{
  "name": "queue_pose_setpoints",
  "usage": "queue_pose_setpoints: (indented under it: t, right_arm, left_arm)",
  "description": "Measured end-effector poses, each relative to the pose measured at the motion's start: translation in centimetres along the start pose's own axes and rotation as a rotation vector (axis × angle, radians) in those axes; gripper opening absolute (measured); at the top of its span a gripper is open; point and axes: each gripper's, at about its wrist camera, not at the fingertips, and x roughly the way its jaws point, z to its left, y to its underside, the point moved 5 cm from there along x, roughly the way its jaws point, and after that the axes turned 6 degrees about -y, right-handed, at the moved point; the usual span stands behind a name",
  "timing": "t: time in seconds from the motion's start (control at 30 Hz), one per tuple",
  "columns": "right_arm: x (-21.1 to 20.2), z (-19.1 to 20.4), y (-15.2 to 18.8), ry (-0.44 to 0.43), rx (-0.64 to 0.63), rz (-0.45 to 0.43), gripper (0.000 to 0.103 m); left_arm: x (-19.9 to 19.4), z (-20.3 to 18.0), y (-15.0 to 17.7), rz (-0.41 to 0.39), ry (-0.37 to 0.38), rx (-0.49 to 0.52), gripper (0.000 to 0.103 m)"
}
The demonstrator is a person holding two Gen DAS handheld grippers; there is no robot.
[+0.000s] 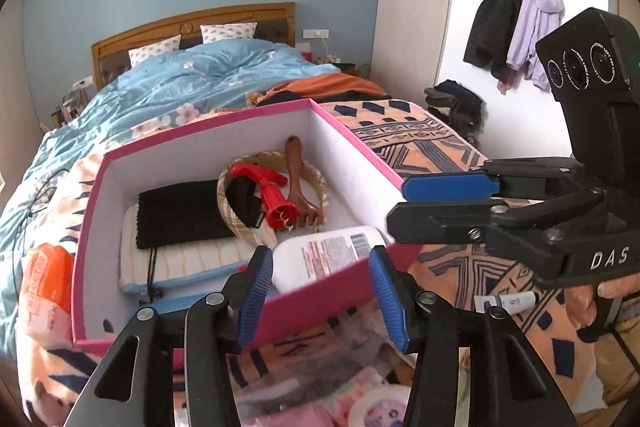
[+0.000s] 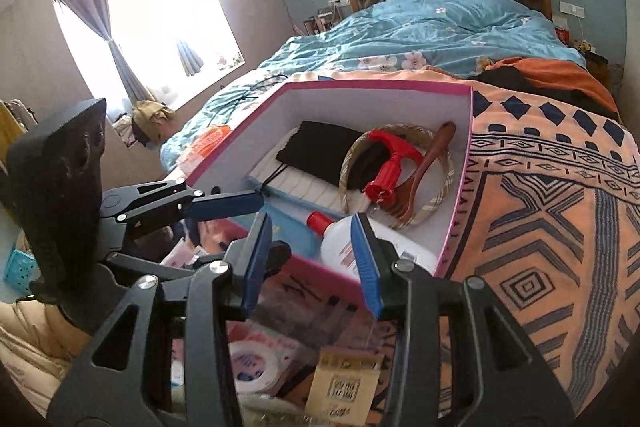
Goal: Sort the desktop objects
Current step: 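Withdraw the right gripper from the box toward the white tube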
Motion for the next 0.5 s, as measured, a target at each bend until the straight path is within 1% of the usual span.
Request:
queue_pose_setpoints:
  t: [0.13, 0.27, 0.5]
  right_arm:
    - [-1.4, 0.3, 1.5, -0.009, 0.004, -0.012, 0.043]
    - [-2.5, 0.4, 3.1, -0.010, 0.019, -0.016, 0.043]
    - [-3.7, -0.4, 7.2, -0.003, 0.088, -0.002, 0.043]
  left_arm:
    - [-1.0, -0.7, 0.9, -0.007, 0.007, 0.013, 0.052]
    - [-2.0, -1.7, 2.0, -0.013, 0.035, 0.023, 0.052]
    - [-2.7, -3.7, 4.1, 0.004, 0.049, 0.066, 0.052]
